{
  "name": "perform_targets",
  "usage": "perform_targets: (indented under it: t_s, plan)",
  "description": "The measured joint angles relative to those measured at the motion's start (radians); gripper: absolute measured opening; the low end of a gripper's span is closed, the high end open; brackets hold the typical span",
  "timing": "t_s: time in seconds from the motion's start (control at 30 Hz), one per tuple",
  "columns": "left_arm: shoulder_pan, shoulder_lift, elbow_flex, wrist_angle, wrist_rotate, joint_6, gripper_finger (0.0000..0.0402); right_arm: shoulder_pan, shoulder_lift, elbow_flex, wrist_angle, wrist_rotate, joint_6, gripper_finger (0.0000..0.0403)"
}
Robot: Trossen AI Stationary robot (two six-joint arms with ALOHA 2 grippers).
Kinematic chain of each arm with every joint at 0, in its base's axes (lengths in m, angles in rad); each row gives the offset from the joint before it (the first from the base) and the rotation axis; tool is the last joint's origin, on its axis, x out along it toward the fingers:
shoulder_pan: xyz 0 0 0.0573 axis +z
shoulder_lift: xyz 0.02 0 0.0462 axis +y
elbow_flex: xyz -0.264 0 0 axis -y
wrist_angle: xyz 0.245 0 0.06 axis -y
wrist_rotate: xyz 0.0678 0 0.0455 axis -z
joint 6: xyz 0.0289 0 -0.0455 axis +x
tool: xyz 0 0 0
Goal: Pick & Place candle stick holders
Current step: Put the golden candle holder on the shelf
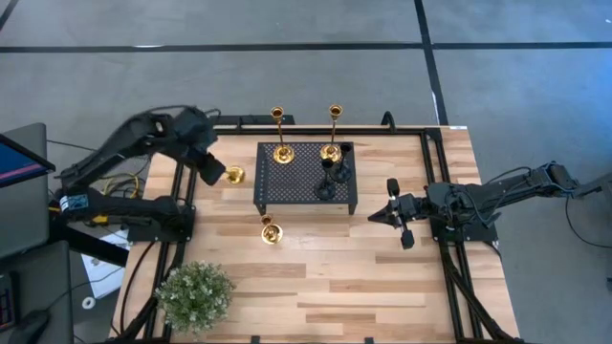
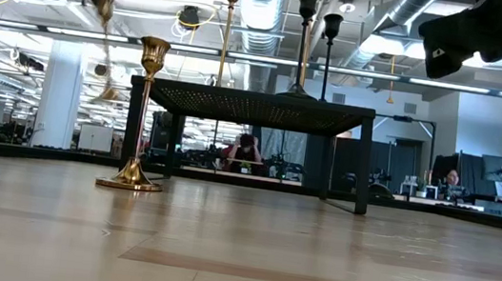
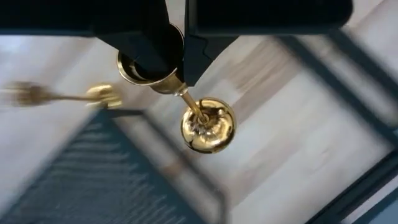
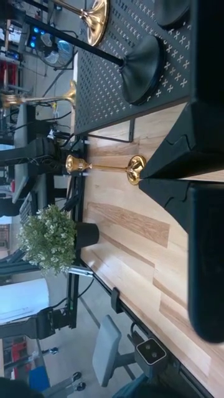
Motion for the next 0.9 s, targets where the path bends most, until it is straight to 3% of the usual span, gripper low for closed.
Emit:
perform_targets:
  t_s: [0.13, 0.3, 0.43, 0.67, 0.9]
  plan:
    - [0.0, 0.029, 0.159, -0.02, 0.09, -0.043, 0.0018, 0.0, 0.0, 0.0, 0.013, 0.0, 0.0, 0.0]
    - [-0.009, 0.089, 0.375, -0.15, 0.108, -0.096, 0.0015, 0.0, 0.0, 0.0, 0.026, 0.0, 0.0, 0.0]
    - [-0.04, 0.126, 0.472, -0.147, 0.147, -0.105, 0.0015, 0.0, 0.0, 0.0, 0.039, 0.0, 0.0, 0.0]
    - [-0.125, 0.214, 0.508, -0.15, 0.179, -0.173, 0.0015, 0.002, 0.0, 0.0, 0.052, 0.0, 0.0, 0.0]
    - [-0.211, 0.383, 0.508, -0.147, 0.15, -0.164, 0.0015, 0.002, 0.0, 0.0, 0.051, 0.0, 0.0, 0.0]
